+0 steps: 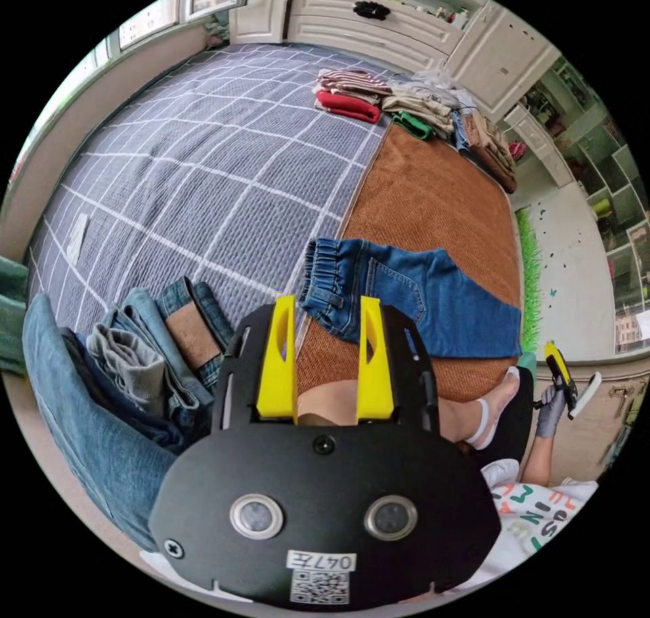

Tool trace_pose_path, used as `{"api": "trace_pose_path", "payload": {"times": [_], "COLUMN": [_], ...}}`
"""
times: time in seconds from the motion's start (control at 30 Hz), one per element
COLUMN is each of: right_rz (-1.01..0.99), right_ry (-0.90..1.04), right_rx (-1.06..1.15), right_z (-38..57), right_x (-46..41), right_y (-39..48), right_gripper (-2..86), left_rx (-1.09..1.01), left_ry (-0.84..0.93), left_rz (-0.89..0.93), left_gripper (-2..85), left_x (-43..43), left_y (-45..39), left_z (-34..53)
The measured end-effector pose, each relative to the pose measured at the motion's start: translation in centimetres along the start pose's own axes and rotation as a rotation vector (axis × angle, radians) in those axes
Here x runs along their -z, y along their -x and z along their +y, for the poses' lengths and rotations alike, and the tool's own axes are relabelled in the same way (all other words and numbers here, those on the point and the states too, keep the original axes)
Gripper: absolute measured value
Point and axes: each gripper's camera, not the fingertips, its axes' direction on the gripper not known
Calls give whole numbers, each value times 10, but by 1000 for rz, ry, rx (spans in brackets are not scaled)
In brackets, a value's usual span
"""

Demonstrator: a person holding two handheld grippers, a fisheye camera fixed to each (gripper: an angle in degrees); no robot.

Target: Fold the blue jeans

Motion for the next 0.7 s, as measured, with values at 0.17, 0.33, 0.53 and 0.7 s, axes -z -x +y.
{"api": "trace_pose_path", "payload": {"times": [0.17, 0.33, 0.53, 0.7], "right_rz": [-76, -122, -145, -134], "right_ry": [0, 30, 137, 342], "right_rx": [43, 105, 422, 764], "right_z": [-7, -13, -23, -22], "right_x": [0, -13, -47, -93], "right_y": [1, 20, 65, 104], "right_gripper": [49, 53, 61, 26], "left_rx": [45, 24, -31, -49], "left_ry": [117, 253, 406, 372], "left_rz": [7, -40, 69, 139], "left_gripper": [138, 160, 75, 36], "left_x": [-34, -59, -92, -90], "left_y": [12, 19, 34, 51], "left_z": [-12, -30, -43, -41]}}
